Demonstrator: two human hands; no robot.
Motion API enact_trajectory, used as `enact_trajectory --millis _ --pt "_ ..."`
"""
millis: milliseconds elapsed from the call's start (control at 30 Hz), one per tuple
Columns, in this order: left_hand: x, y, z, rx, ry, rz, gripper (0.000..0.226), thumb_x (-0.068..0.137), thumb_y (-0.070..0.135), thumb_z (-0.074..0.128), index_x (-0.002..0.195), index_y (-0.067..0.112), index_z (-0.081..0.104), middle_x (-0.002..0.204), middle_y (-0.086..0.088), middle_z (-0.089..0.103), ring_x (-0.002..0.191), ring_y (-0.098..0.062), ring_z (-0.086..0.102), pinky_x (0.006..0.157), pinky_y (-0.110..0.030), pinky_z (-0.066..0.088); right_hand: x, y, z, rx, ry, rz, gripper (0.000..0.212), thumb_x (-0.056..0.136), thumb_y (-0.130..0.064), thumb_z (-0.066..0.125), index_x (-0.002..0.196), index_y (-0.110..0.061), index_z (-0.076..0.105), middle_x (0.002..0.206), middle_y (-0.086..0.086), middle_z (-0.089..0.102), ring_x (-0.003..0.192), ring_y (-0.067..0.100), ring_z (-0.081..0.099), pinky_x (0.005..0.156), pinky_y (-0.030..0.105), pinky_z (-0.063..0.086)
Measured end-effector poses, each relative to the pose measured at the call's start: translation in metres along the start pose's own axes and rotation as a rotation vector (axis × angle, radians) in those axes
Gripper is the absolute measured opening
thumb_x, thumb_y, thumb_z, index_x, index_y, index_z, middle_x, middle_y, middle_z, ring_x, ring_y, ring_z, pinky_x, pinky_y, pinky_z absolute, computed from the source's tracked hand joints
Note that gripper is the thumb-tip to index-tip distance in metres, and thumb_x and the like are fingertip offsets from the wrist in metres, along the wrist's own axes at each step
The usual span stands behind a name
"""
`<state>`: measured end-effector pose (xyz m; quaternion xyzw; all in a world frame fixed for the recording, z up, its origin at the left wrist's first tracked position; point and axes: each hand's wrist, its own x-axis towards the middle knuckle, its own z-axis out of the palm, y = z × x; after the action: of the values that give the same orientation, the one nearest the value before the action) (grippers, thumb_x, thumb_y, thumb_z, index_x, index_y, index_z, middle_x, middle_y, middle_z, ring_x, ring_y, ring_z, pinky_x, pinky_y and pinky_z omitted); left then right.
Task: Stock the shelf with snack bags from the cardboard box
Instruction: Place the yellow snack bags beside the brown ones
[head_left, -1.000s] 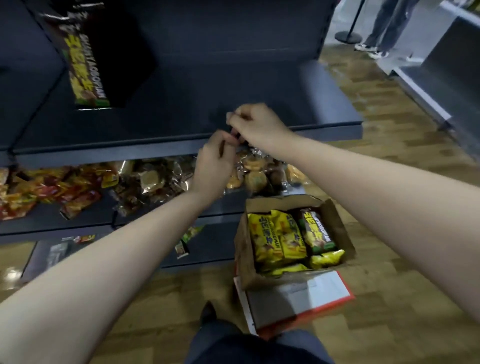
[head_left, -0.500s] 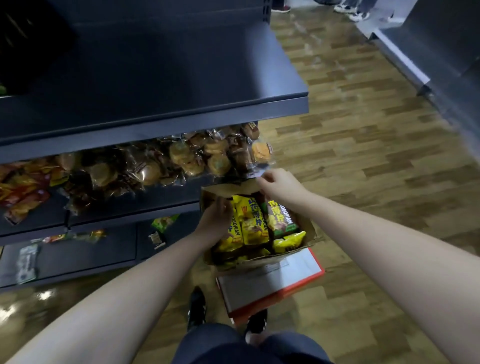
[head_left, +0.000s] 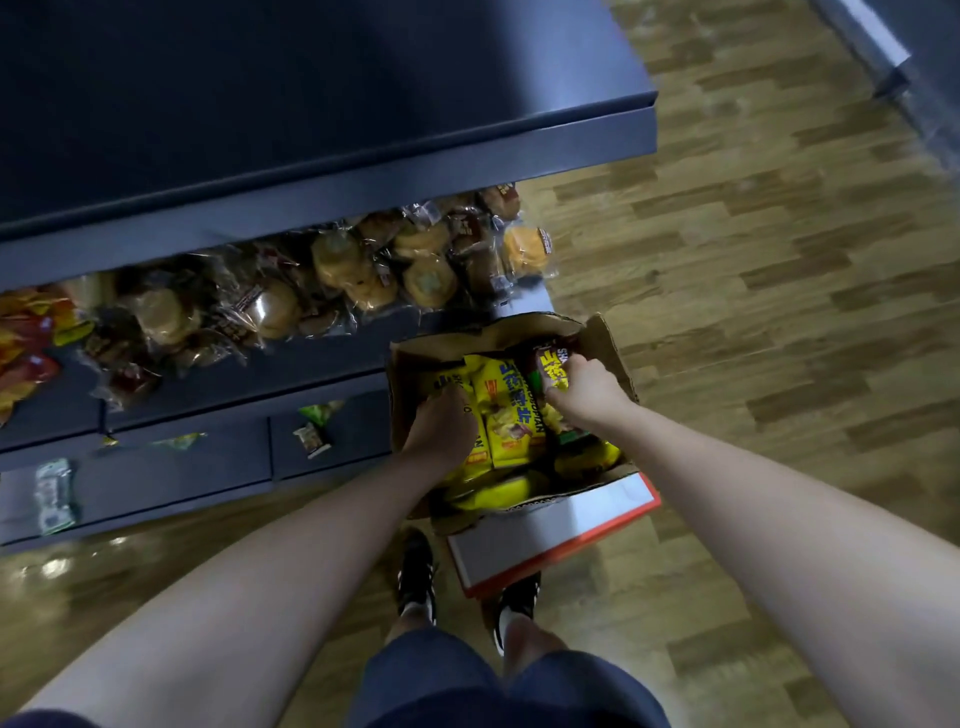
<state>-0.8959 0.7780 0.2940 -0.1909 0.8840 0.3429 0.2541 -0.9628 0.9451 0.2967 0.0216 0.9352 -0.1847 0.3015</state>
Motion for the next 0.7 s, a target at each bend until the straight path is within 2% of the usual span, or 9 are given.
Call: enact_trajectory --millis 133,333,533,700 --pt "0.008 -0.001 0.011 -0.036 -0.025 0.01 0.029 0.092 0.01 0.044 0.119 0.002 0.052 0.124 -0.024 0.053 0.112 -0.037 0.053 0.089 -0.037 0.044 0.014 -0.006 0.013 0.057 0.027 0.127 0.049 0.094 -0.039 0.05 0.127 -0.003 0.04 0.134 0.023 0.043 0.126 0.04 0.04 0.098 0.044 0.037" --pt "0.018 0.004 0.023 -0.064 -0.023 0.007 0.033 0.092 0.007 0.047 0.124 0.004 0.054 0.127 -0.018 0.055 0.117 -0.03 0.052 0.092 -0.027 0.04 0.029 -0.007 0.025 0.05 0.011 0.152 0.055 0.088 -0.032 0.058 0.13 -0.005 0.035 0.135 0.02 0.04 0.128 0.039 0.037 0.099 0.045 0.037" --pt "0.031 0.004 0.033 -0.032 0.005 -0.025 0.032 0.092 0.012 0.047 0.123 0.012 0.055 0.126 -0.013 0.056 0.114 -0.029 0.054 0.09 -0.026 0.042 0.035 0.003 0.04 -0.009 0.012 0.138 0.084 0.084 -0.042 0.062 0.147 -0.011 0.015 0.136 0.018 0.038 0.127 0.039 0.04 0.101 0.046 0.034" --pt "0.036 0.002 0.036 -0.025 0.003 -0.07 0.03 0.09 0.016 0.048 0.119 0.018 0.057 0.123 -0.011 0.058 0.111 -0.029 0.056 0.092 -0.032 0.046 0.037 0.007 0.036 -0.045 -0.033 0.142 0.103 0.08 -0.041 0.068 0.151 -0.01 0.0 0.136 0.022 0.043 0.127 0.038 0.042 0.102 0.044 0.035"
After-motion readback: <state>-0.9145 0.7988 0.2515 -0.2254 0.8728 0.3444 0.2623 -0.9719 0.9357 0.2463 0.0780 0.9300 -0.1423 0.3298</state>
